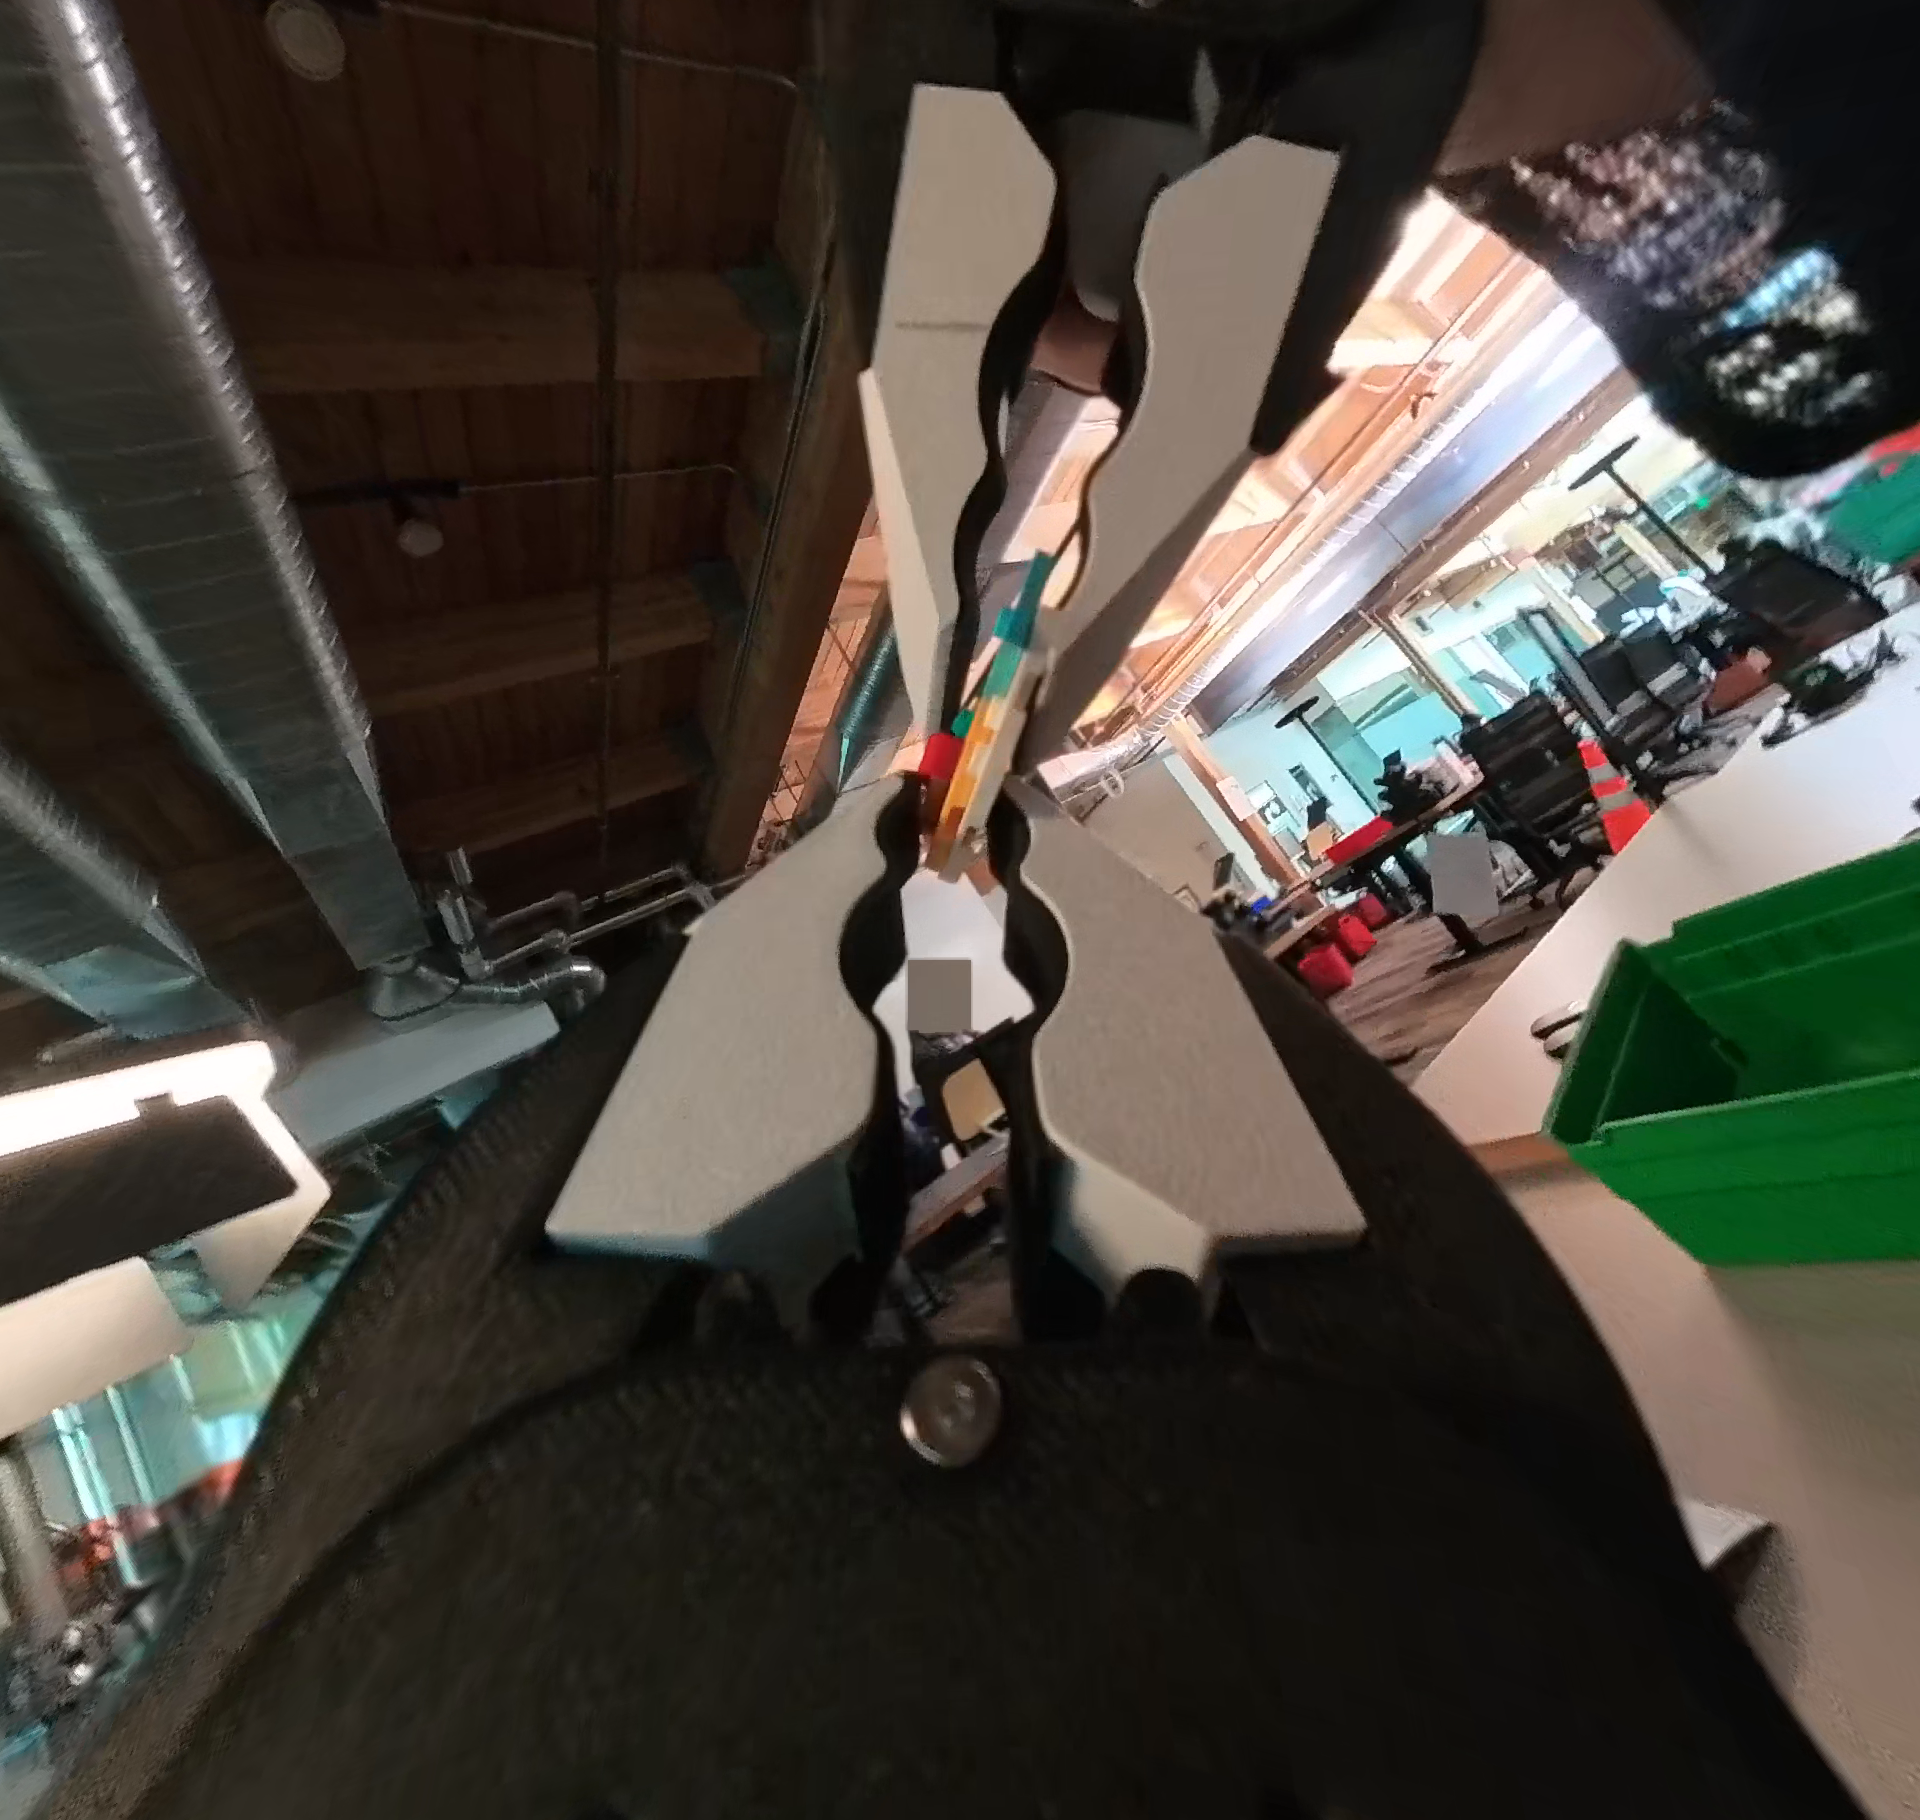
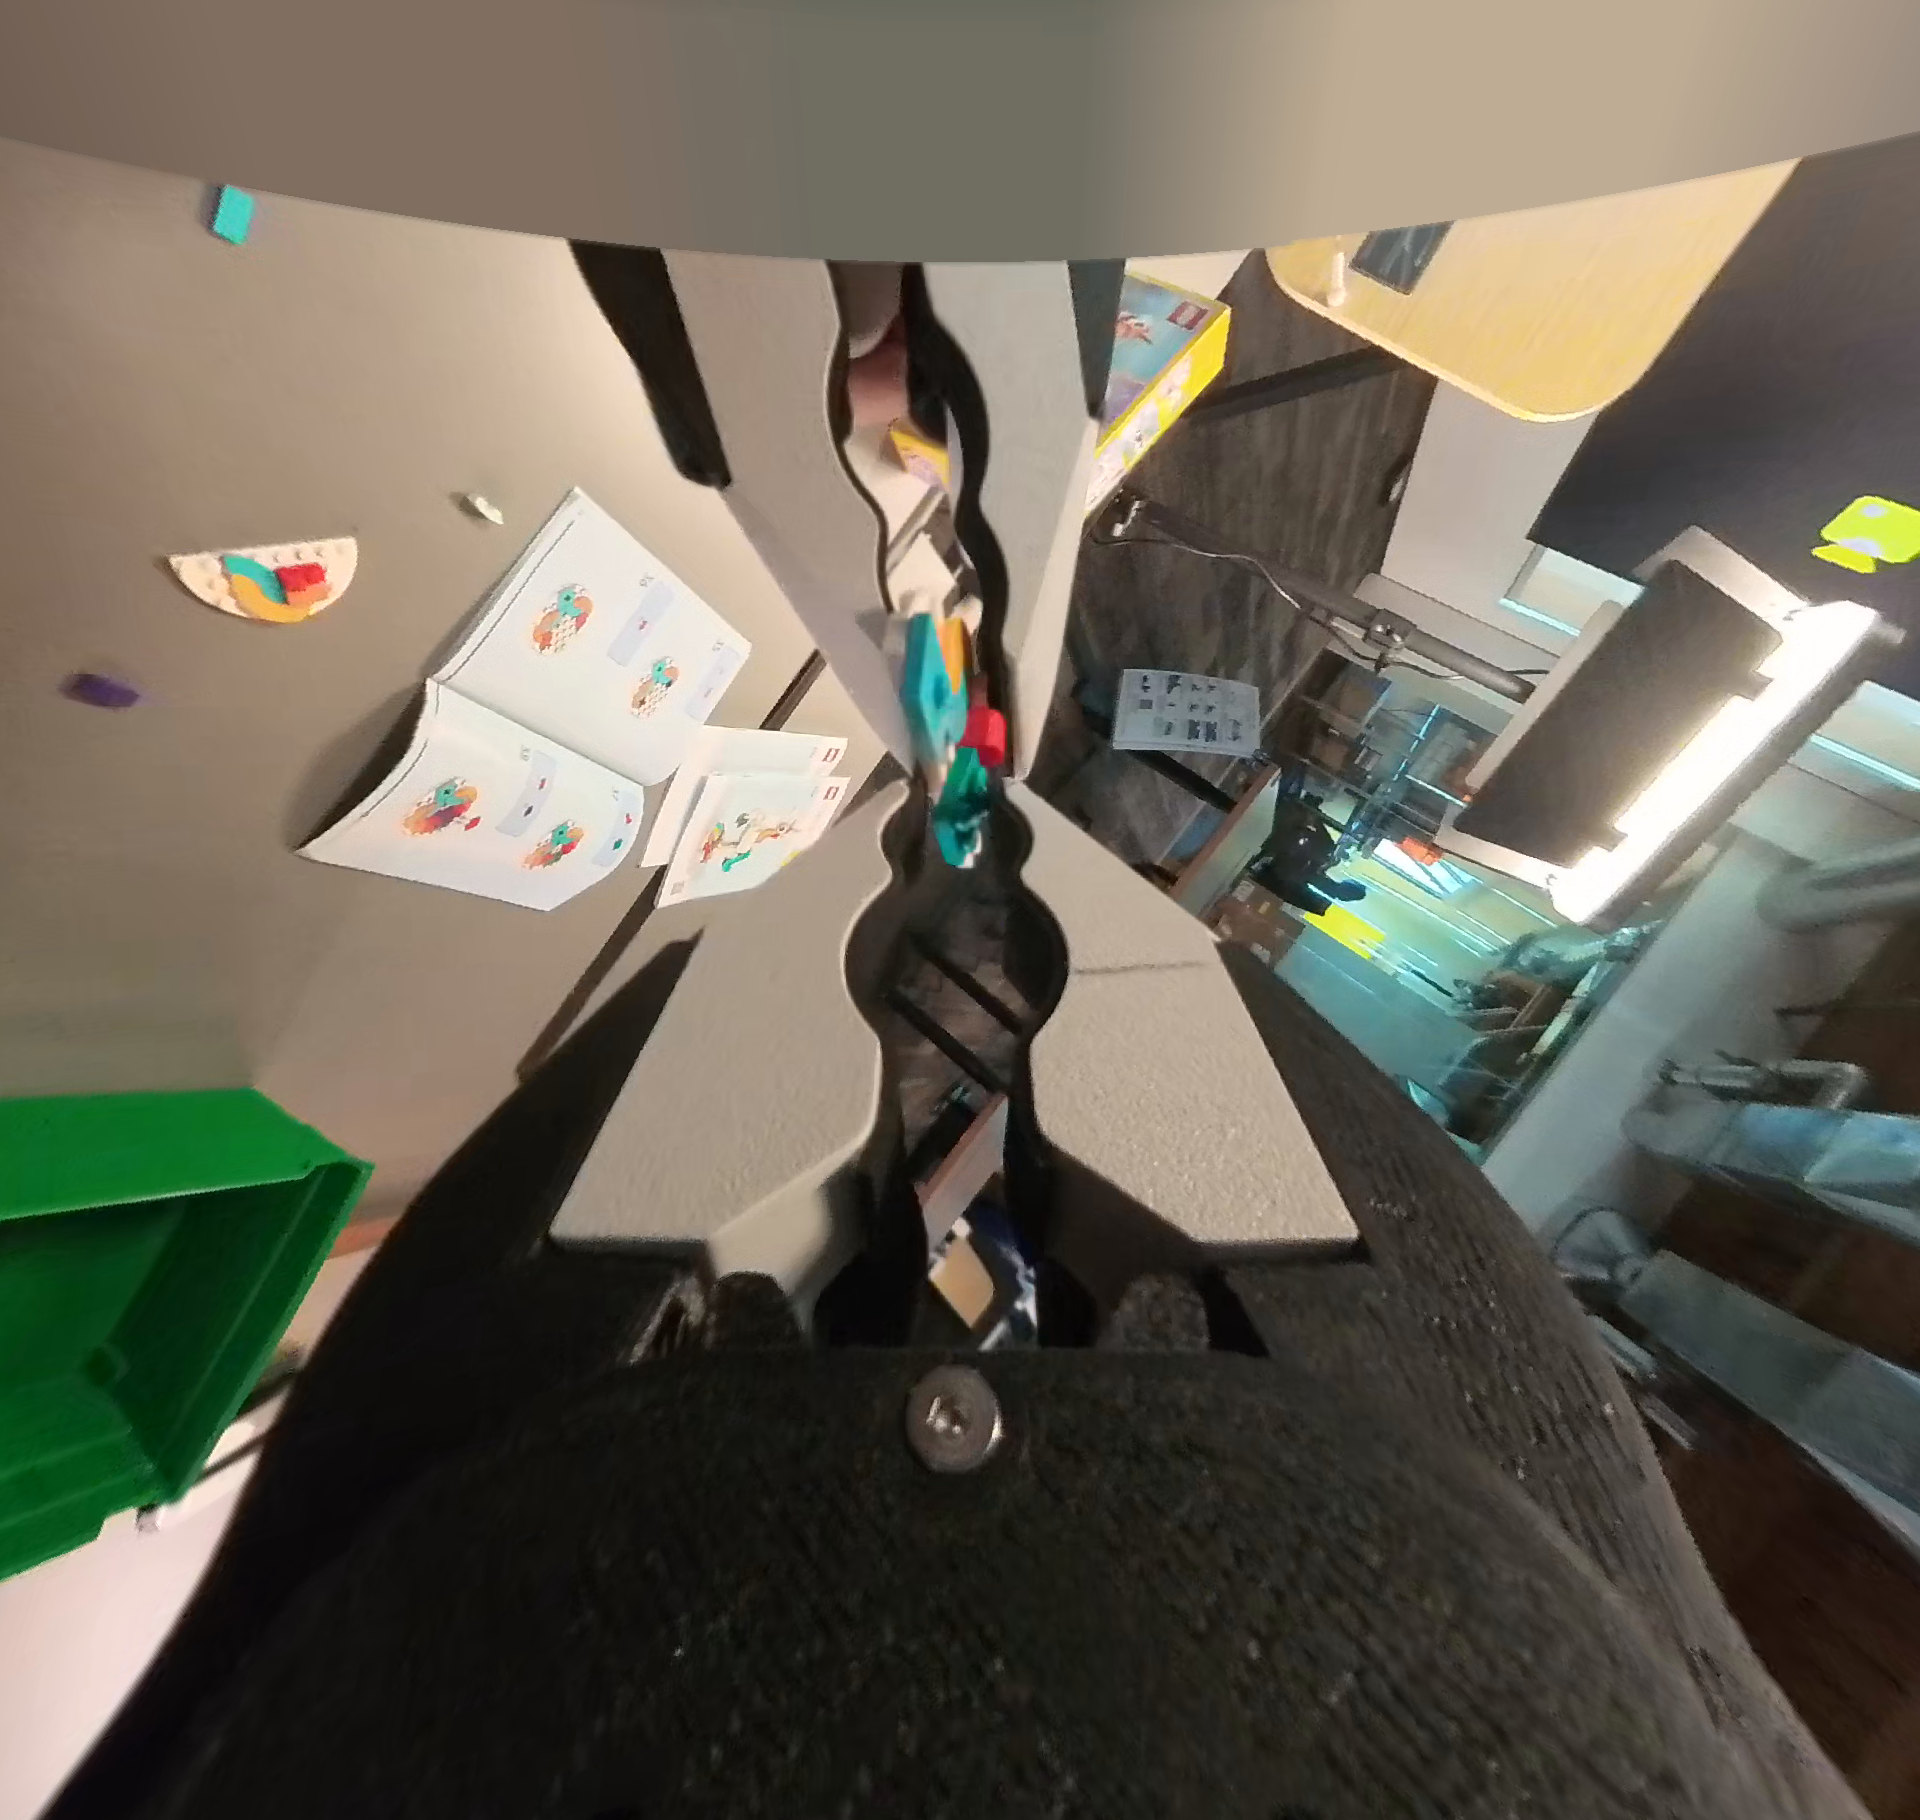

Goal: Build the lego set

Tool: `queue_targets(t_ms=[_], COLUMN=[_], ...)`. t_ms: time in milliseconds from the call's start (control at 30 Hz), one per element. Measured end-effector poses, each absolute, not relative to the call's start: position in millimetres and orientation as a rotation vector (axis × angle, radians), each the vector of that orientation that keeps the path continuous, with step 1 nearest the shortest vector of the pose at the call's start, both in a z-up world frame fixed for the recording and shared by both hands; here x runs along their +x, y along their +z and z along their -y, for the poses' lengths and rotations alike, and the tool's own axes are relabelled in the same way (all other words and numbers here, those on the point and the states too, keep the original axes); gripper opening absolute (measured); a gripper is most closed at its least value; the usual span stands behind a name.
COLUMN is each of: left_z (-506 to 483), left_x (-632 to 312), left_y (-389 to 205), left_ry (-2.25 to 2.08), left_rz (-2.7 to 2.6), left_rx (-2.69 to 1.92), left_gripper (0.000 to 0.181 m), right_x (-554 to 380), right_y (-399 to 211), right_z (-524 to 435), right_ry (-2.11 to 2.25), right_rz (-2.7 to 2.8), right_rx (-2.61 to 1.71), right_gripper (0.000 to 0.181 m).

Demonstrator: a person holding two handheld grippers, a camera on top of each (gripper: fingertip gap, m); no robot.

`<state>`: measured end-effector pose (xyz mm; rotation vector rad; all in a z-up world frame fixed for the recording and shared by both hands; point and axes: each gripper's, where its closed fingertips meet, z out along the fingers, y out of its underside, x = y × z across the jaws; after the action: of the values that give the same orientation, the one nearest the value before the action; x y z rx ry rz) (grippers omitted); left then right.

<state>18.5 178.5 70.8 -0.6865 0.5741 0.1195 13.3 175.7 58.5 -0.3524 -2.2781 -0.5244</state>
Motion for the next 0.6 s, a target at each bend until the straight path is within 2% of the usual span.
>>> queue_targets(t_ms=[367, 600], left_z=[-175.8, -175.7], left_x=[35.2, 40.0], left_y=[63.3, 63.5], left_ry=[0.196, 0.187], left_rz=[-0.683, -0.675], left_rx=[-0.681, -0.678], left_gripper=[0.01, 0.011], right_x=[30.3, 34.2], right_y=[51.3, 51.8], right_z=[-173.9, -173.6], right_ry=[-0.75, -0.727], right_rz=[2.369, 2.359], right_rx=[-0.247, -0.309], right_gripper=[0.006, 0.006])
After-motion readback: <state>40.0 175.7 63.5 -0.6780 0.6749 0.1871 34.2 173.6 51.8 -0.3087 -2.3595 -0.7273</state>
